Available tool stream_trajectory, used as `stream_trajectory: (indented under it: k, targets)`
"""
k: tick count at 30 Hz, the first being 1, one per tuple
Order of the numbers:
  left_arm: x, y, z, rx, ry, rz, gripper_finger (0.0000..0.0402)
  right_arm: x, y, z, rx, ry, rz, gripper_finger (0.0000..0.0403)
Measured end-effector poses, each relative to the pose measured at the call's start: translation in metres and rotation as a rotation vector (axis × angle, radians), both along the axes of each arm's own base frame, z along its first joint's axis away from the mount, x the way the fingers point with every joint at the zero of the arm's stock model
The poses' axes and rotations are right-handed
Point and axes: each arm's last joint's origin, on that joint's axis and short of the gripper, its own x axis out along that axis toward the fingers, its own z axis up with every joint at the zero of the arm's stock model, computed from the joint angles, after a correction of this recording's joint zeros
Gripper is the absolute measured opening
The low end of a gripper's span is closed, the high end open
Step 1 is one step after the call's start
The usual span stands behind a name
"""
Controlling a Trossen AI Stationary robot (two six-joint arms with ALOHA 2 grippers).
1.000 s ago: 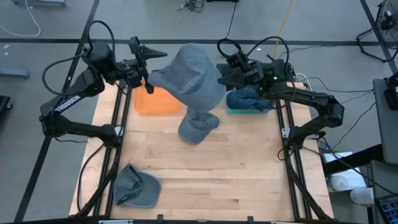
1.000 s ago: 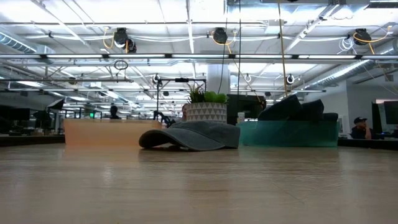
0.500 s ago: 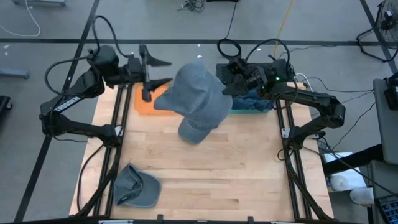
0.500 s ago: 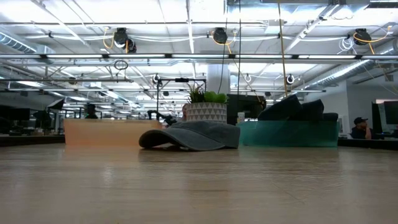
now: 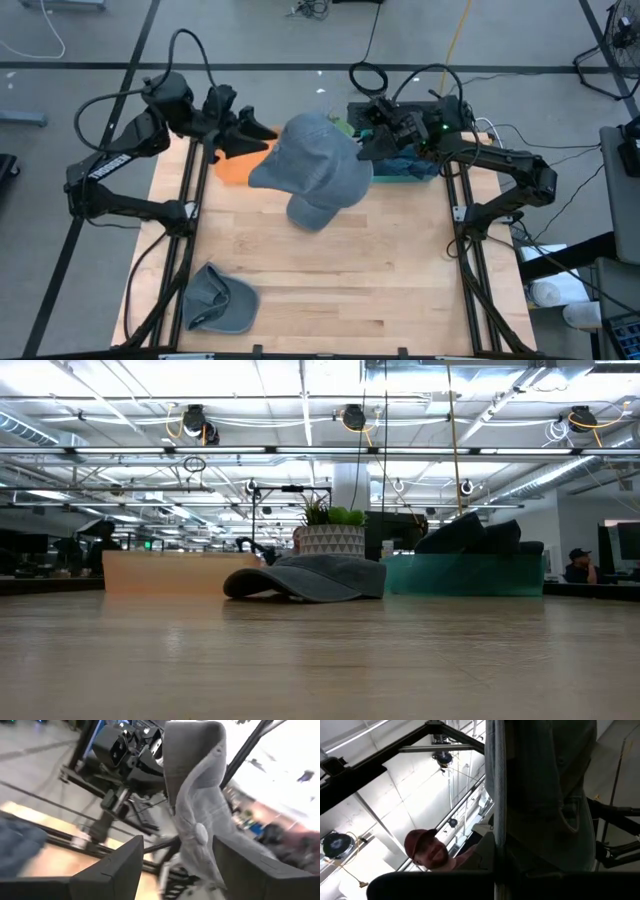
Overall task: Pick & Place hat
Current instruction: Put the middle right gray cap into the orange bin
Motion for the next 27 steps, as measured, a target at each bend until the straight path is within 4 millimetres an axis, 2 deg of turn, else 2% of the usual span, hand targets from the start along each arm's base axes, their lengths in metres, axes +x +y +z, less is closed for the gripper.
stream_trajectory:
  k: [7, 11, 16, 20, 27]
  targets:
    - [0.013, -0.002, -0.002, -0.139, 0.029, -0.072, 0.0243, 0.005, 0.003, -0.004, -0.016, 0.027, -0.003, 0.0000]
    - [0.020, -0.008, 0.000, -0.162, 0.018, -0.158, 0.0243, 0.006, 0.002, -0.006, -0.030, 0.032, -0.013, 0.0000]
    - [0.032, -0.011, -0.008, -0.209, 0.074, -0.205, 0.0238, 0.006, 0.002, -0.006, -0.037, 0.032, -0.014, 0.0000]
    - [0.032, -0.013, -0.007, -0.230, 0.083, -0.242, 0.0190, 0.006, 0.002, -0.007, -0.037, 0.032, -0.018, 0.0000]
    - [0.032, -0.013, -0.006, -0.234, 0.073, -0.238, 0.0062, 0.006, 0.002, -0.007, -0.052, 0.017, -0.031, 0.0000]
